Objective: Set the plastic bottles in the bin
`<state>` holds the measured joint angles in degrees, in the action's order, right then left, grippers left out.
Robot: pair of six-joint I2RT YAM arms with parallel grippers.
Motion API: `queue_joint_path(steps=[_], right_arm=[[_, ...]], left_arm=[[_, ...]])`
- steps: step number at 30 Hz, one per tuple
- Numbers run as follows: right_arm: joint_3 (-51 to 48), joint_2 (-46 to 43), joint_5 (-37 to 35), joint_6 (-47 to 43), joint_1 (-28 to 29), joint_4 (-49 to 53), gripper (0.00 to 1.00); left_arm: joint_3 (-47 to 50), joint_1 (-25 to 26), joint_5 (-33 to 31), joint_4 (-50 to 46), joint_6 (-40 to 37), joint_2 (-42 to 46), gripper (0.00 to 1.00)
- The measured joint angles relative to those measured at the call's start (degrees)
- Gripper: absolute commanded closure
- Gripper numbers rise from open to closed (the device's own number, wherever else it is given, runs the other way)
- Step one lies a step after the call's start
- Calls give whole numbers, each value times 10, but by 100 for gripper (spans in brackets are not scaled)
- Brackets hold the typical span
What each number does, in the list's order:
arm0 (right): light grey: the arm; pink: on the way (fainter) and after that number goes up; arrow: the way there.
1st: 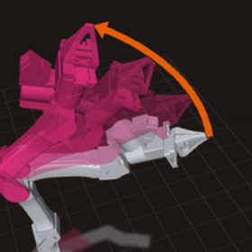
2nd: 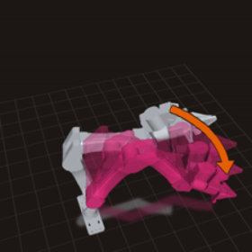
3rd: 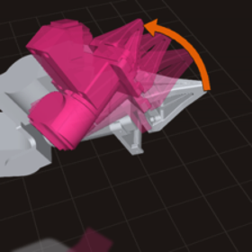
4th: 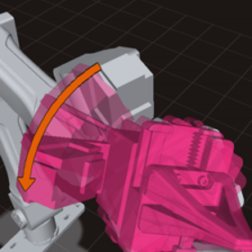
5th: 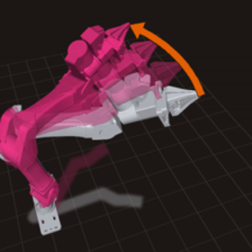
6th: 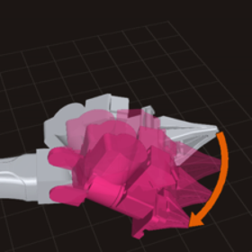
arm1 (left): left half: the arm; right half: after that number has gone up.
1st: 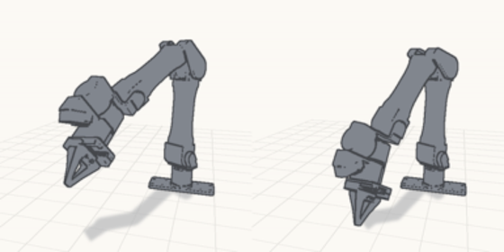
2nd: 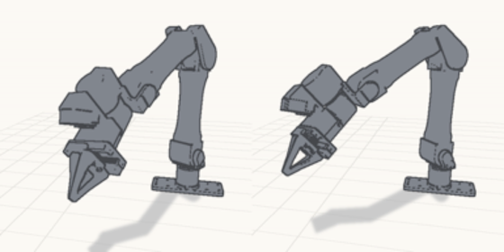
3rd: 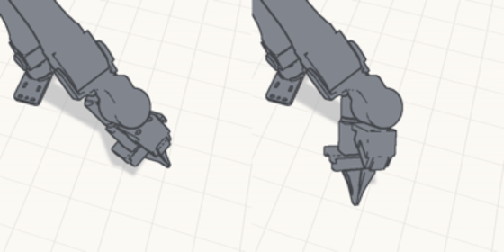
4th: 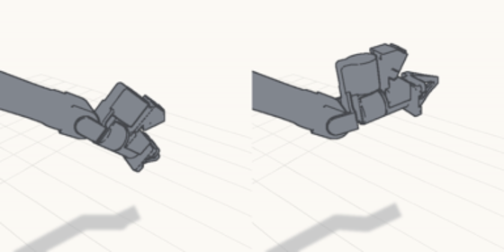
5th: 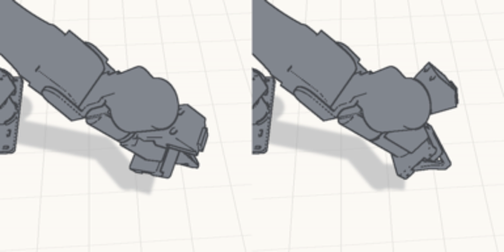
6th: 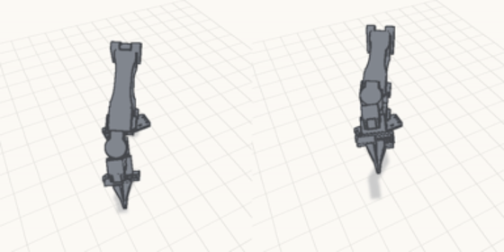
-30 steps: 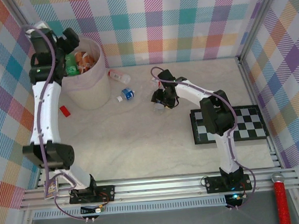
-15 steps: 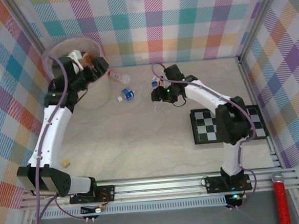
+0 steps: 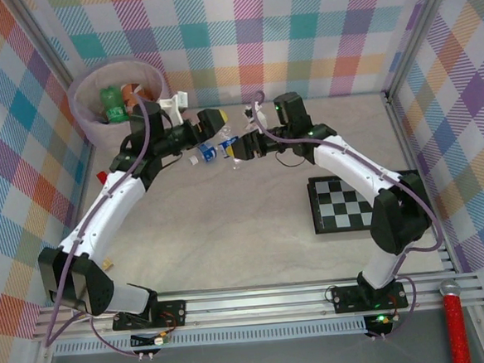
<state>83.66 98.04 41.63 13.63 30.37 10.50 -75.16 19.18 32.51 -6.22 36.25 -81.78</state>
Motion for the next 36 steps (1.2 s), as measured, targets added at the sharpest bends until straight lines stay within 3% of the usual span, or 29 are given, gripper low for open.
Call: queue_joint_path(steps=[3,10,17,19,21,24,27,31,36], right_arm=[[-5,0,14,12,1,-34,42],[-6,2,18,31,5,-68,42],[-6,10,14,39,5,-89,42],[-6,13,15,39,5,-90,39],[-5,14,15,38,5,-89,29],[3,17,8,38,5,-84,9],[10,17,9,40,3,-80,1],[12,0,0,52,-13,-57,1],[-19,-76,-16,72,-60,-44,1]], left_arm=[[0,3,-6,-3,4,-23,1],[-2,7,-5,9,27,-38,29],[-4,7,-4,22,44,-39,45],[-4,7,-5,21,46,-39,48],[-4,7,-5,20,47,-40,52],[-10,7,-9,14,47,-41,53],[-22,4,-8,7,47,-43,53],[-52,-21,5,2,47,-55,53],[-100,-107,0,7,47,-59,53]])
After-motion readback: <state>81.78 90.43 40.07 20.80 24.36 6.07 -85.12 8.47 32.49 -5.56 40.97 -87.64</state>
